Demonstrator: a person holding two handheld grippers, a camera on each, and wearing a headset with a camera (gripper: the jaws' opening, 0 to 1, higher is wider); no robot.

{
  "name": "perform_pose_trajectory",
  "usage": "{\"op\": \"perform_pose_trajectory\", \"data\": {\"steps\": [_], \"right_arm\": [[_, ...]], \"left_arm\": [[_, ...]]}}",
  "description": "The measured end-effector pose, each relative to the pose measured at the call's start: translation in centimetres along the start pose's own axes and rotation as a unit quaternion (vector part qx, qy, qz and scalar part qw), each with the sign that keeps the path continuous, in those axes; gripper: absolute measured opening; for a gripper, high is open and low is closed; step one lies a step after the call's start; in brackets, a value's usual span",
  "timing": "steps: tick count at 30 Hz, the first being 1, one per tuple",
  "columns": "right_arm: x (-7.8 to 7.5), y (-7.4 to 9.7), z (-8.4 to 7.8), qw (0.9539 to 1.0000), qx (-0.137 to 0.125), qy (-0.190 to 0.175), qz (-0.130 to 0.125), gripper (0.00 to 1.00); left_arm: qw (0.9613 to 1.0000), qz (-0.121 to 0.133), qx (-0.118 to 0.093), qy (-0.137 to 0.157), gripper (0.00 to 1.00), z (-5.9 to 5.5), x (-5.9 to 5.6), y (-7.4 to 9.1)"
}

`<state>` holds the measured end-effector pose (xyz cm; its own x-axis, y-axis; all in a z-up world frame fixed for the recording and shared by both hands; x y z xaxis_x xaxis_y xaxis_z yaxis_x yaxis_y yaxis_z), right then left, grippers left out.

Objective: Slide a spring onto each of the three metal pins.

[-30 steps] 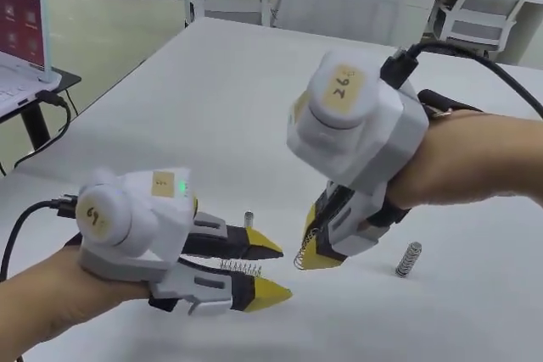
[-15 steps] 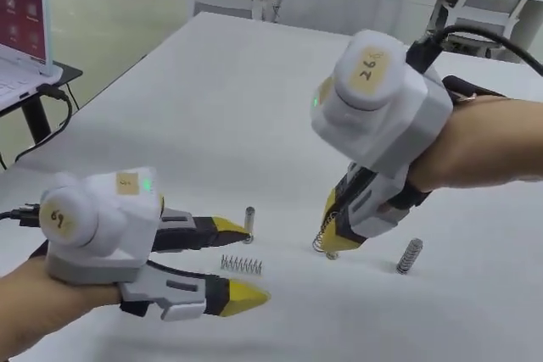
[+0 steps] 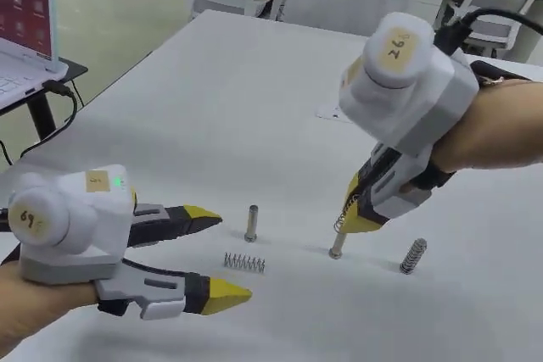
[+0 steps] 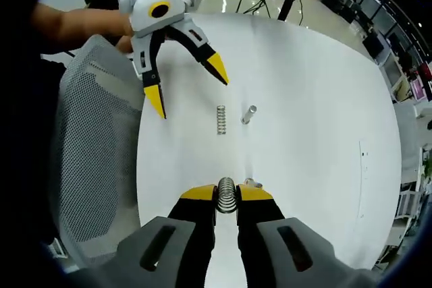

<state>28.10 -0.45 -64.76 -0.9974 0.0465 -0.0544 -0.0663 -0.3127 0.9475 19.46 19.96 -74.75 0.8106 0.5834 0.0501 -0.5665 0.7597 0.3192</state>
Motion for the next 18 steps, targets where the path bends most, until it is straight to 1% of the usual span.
{"op": "perform_pose_trajectory", "data": {"steps": [4,8,12,13,14,18], "right_arm": [[-0.4,0.0,-0.3,1.0000,0.005,-0.003,-0.005,0.09],[-1.0,-0.1,-0.6,0.9999,0.009,-0.008,-0.009,0.09],[-1.8,-0.7,-0.8,0.9997,0.019,-0.010,-0.014,0.09],[-2.4,-1.1,-0.8,0.9996,0.022,-0.011,-0.013,0.09],[-2.6,-1.3,-0.8,0.9996,0.023,-0.011,-0.013,0.09],[-3.0,-2.0,-0.8,0.9994,0.031,-0.008,-0.014,0.09]], "left_arm": [[1.0000,0.003,-0.001,0.002,0.61,0.0,-0.1,0.1],[1.0000,0.005,-0.003,0.002,0.62,0.0,0.0,0.2],[1.0000,0.006,-0.005,0.002,0.64,0.1,-0.1,0.2],[1.0000,0.006,-0.005,0.002,0.65,0.1,-0.1,0.3],[1.0000,0.006,-0.005,0.002,0.65,0.1,-0.1,0.3],[0.9999,0.008,-0.006,0.002,0.67,0.1,-0.1,0.4]]}}
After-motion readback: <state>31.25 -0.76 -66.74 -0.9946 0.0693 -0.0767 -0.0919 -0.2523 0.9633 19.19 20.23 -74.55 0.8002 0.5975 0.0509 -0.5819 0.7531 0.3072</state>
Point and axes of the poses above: the centre of the closed fingertips' face, and the gripper's own axes: y roughly backward along the fingers, x roughly to its left, z roughly out of its top, the point moved 10 cm from there along y, roughly backward along the fingers, and after that the axes turned 5 degrees about -y, right-handed, at the moved point
